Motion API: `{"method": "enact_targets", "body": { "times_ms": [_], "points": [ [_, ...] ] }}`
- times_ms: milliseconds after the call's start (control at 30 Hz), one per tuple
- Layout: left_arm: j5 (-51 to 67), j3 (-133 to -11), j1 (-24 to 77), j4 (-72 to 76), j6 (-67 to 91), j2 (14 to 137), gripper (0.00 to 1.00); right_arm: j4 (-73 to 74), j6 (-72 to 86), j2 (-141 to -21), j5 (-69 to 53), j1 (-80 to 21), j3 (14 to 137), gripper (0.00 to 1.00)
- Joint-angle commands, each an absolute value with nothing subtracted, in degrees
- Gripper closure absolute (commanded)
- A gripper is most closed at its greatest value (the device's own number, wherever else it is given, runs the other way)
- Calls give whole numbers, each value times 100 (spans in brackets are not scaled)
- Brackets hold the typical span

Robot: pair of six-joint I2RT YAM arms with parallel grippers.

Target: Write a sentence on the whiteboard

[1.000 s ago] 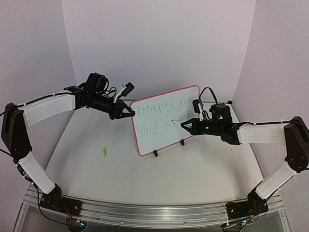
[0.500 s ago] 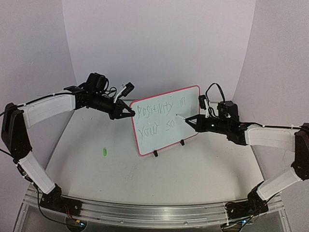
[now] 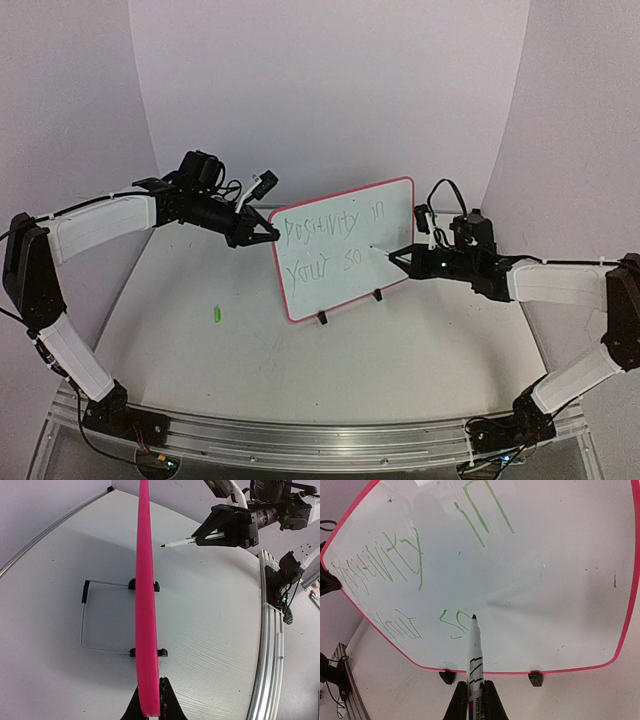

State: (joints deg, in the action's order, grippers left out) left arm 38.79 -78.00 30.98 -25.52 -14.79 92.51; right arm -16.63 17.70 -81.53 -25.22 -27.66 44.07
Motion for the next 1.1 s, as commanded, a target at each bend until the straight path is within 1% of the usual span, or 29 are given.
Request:
{"method": "enact_targets", "body": {
  "times_ms": [0, 500, 1067],
  "points": [
    [3505, -7813, 3182, -3077, -1742, 9314, 100, -1740, 1630, -8342, -2640, -2759, 4704, 100],
    [3508, -7822, 3182, -3080, -1742, 9336, 100, -1732, 1585, -8723, -2751, -2755, 5041, 100],
    [3490, -7831, 3184, -3078, -1755, 9339, 100, -1731, 1714, -8971, -2540, -2752, 4681, 100]
  ]
}}
